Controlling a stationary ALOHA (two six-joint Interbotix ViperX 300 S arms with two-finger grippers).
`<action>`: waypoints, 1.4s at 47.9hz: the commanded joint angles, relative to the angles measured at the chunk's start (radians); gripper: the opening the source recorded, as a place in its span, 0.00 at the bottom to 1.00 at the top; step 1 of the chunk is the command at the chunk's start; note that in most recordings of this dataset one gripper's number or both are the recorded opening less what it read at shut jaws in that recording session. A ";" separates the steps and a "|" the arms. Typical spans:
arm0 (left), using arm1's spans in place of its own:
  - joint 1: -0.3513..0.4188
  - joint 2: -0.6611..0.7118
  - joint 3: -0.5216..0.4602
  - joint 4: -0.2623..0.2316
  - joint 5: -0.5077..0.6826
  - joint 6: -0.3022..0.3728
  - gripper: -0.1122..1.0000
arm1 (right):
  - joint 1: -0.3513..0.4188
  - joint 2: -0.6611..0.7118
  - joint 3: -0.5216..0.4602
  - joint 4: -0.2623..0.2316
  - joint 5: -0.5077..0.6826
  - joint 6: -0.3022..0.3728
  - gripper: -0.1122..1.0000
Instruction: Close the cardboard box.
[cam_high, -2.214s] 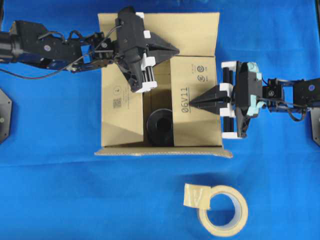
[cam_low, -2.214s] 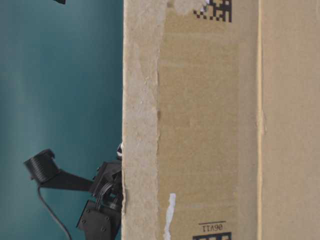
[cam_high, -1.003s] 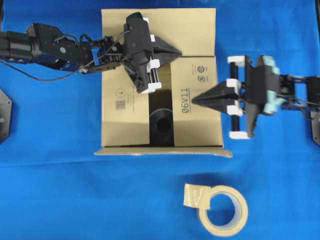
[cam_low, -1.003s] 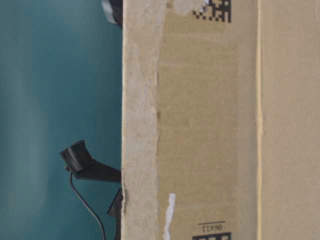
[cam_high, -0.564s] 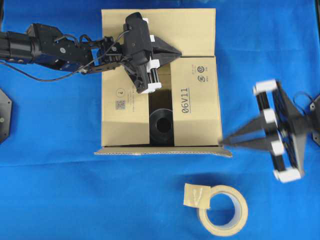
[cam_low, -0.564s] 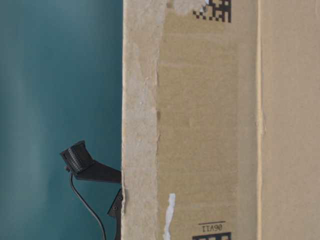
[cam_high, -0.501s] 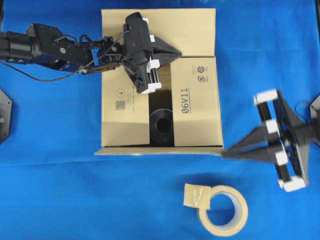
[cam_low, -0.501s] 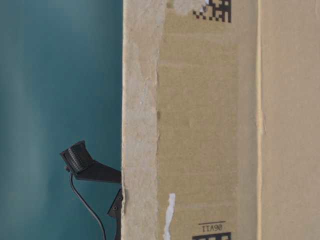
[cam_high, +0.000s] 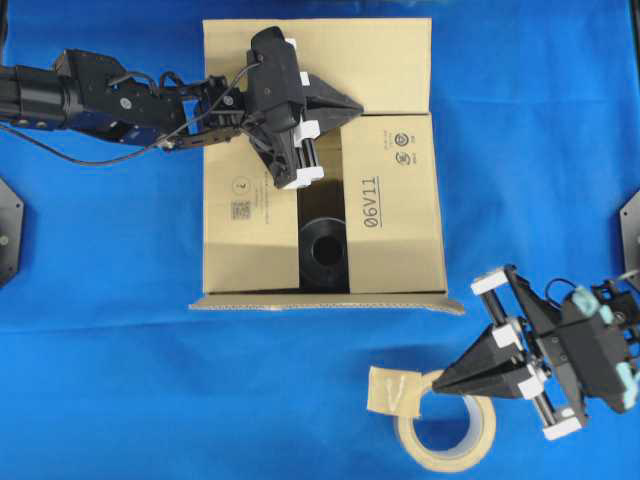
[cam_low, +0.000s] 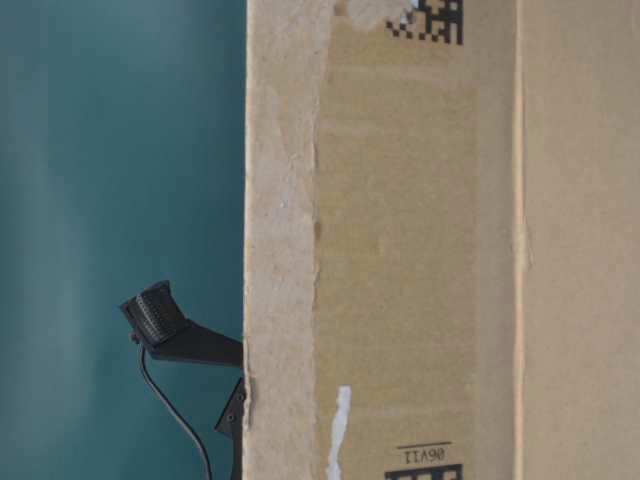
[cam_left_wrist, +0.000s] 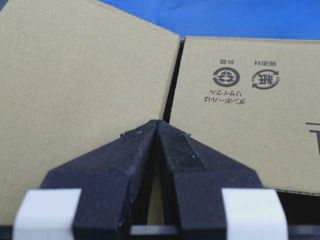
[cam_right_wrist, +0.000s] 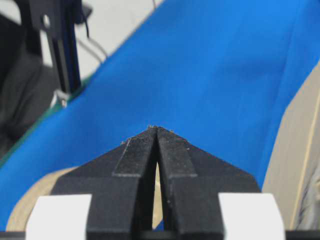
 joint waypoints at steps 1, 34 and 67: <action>-0.014 -0.011 -0.003 0.000 0.003 -0.003 0.12 | -0.002 0.000 -0.012 0.005 -0.012 0.000 0.11; -0.020 -0.011 -0.003 0.000 0.003 -0.011 0.12 | -0.383 -0.080 0.006 0.026 0.069 0.002 0.11; -0.029 -0.028 -0.008 -0.005 0.014 -0.012 0.12 | -0.413 0.049 0.003 0.067 0.101 0.002 0.11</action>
